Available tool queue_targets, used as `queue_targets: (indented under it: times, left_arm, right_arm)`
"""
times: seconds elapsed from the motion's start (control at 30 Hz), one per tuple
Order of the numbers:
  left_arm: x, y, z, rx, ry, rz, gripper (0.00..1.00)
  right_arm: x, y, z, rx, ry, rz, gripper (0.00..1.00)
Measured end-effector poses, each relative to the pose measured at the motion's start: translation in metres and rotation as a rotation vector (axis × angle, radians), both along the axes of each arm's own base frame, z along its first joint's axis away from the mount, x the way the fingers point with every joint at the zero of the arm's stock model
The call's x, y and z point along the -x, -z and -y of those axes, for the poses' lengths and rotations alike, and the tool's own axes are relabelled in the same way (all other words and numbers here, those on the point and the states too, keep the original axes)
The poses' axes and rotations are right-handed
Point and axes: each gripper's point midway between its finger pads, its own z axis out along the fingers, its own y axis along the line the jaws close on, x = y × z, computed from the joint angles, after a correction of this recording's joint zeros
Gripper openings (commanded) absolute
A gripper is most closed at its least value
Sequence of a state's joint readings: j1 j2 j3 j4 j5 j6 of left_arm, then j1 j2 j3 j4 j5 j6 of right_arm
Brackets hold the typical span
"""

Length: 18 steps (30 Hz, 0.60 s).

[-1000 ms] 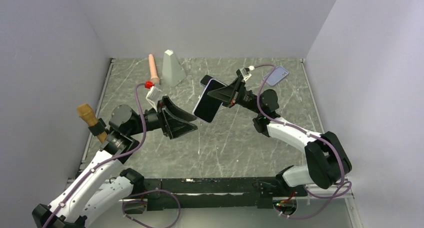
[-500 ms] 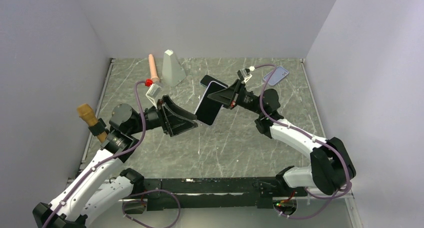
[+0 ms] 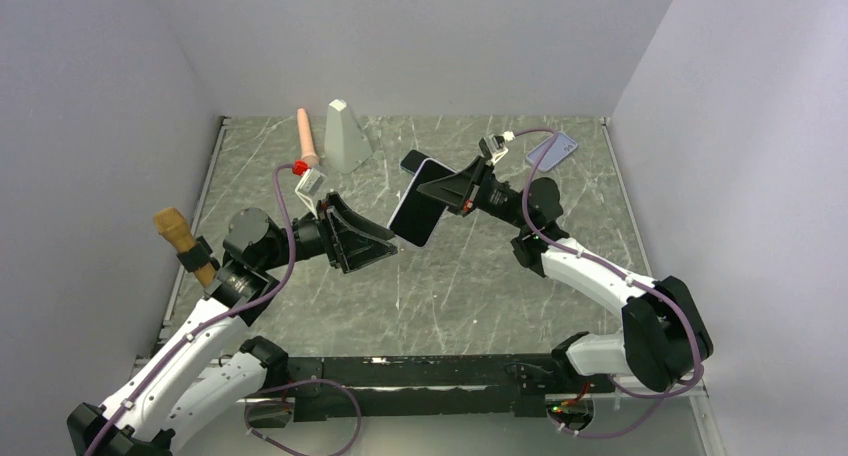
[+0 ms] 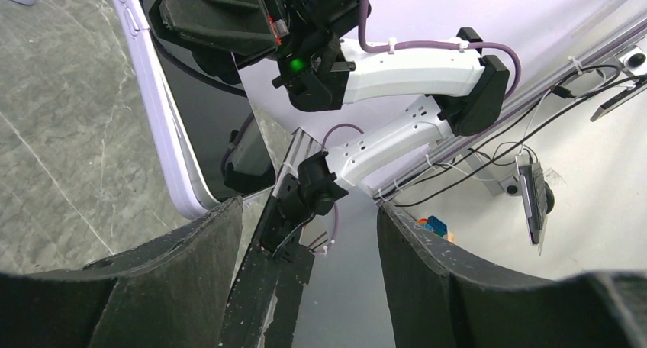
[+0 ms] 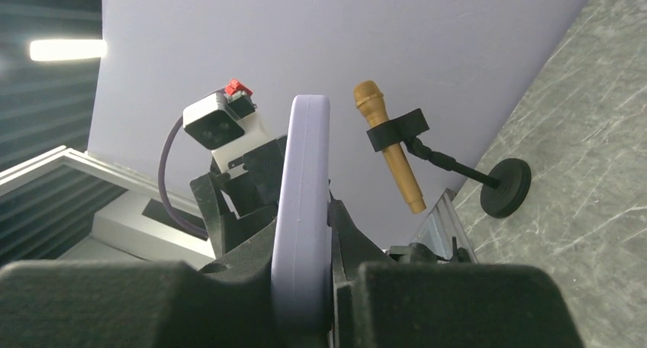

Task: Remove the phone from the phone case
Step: Remove the phone case from the phone.

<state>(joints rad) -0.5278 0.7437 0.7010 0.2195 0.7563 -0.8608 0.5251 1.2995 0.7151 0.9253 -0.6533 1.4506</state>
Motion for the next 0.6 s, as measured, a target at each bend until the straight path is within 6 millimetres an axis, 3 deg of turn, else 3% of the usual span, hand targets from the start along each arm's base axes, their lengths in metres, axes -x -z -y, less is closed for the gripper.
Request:
queue_targets:
  times: [0.6]
  left_arm:
    - [0.0010,-0.0012,-0.0021,0.014,-0.012,0.015,0.75]
  right_arm:
    - [0.0001,-0.0081,0.0041,-0.035,0.016,0.012,0.00]
